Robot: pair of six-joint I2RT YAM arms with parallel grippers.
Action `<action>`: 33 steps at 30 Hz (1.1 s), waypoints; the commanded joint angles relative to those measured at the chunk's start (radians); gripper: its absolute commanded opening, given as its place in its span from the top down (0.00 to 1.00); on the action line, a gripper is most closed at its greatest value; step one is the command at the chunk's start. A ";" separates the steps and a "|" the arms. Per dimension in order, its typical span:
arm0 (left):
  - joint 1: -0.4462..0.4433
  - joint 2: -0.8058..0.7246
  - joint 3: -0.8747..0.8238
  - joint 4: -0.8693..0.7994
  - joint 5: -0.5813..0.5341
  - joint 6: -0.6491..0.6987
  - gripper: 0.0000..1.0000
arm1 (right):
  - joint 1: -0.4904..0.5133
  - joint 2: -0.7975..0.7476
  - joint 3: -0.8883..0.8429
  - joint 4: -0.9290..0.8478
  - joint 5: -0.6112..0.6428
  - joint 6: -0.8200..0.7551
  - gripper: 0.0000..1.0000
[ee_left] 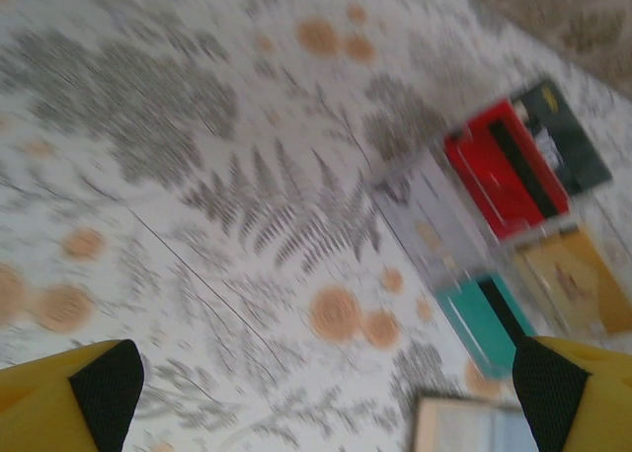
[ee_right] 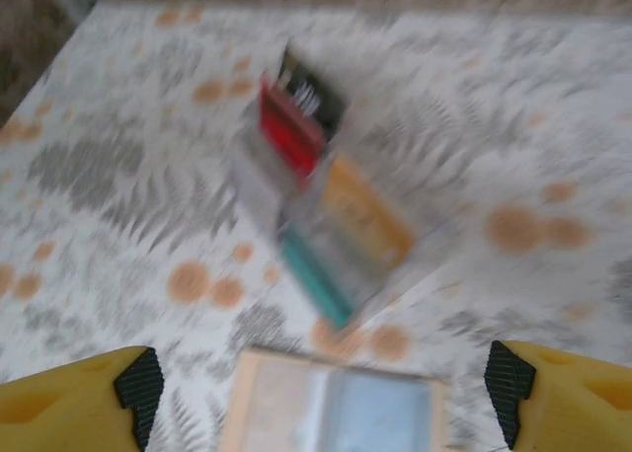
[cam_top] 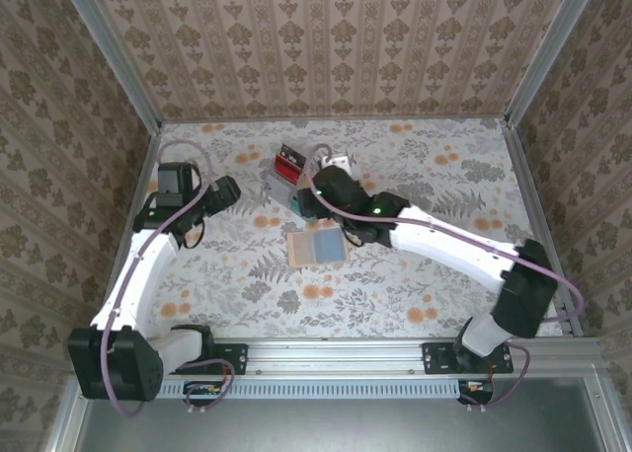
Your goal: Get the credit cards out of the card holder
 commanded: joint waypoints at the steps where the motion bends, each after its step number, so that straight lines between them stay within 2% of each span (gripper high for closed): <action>1: 0.021 -0.057 -0.030 0.100 -0.208 0.045 0.00 | -0.058 -0.076 -0.093 0.016 0.265 -0.133 0.01; 3: 0.023 -0.093 -0.105 0.233 -0.233 0.122 0.00 | -0.112 -0.128 -0.155 0.039 0.320 -0.160 0.00; 5: 0.025 -0.114 -0.180 0.349 -0.242 0.188 0.00 | -0.187 -0.205 -0.214 0.062 0.308 -0.187 0.00; 9: 0.029 -0.075 -0.218 0.405 -0.297 0.309 0.00 | -0.357 -0.295 -0.331 0.121 0.313 -0.221 0.00; 12: 0.037 -0.015 -0.251 0.473 -0.318 0.382 0.00 | -0.461 -0.352 -0.462 0.276 0.302 -0.290 0.00; 15: 0.053 0.040 -0.292 0.568 -0.312 0.424 0.00 | -0.581 -0.386 -0.577 0.403 0.203 -0.335 0.00; 17: 0.063 0.071 -0.318 0.622 -0.308 0.440 0.00 | -0.626 -0.395 -0.676 0.540 0.176 -0.374 0.00; 20: 0.071 0.118 -0.353 0.722 -0.293 0.467 0.00 | -0.673 -0.366 -0.783 0.687 0.136 -0.387 0.00; 24: 0.095 0.192 -0.391 0.855 -0.173 0.480 0.00 | -0.696 -0.255 -0.819 0.772 0.086 -0.460 0.00; 27: 0.099 0.224 -0.415 0.926 -0.141 0.507 0.01 | -0.701 -0.188 -0.851 0.893 0.022 -0.517 0.00; 33: 0.110 0.256 -0.467 1.070 -0.090 0.552 0.00 | -0.764 -0.160 -0.894 1.031 -0.124 -0.487 0.01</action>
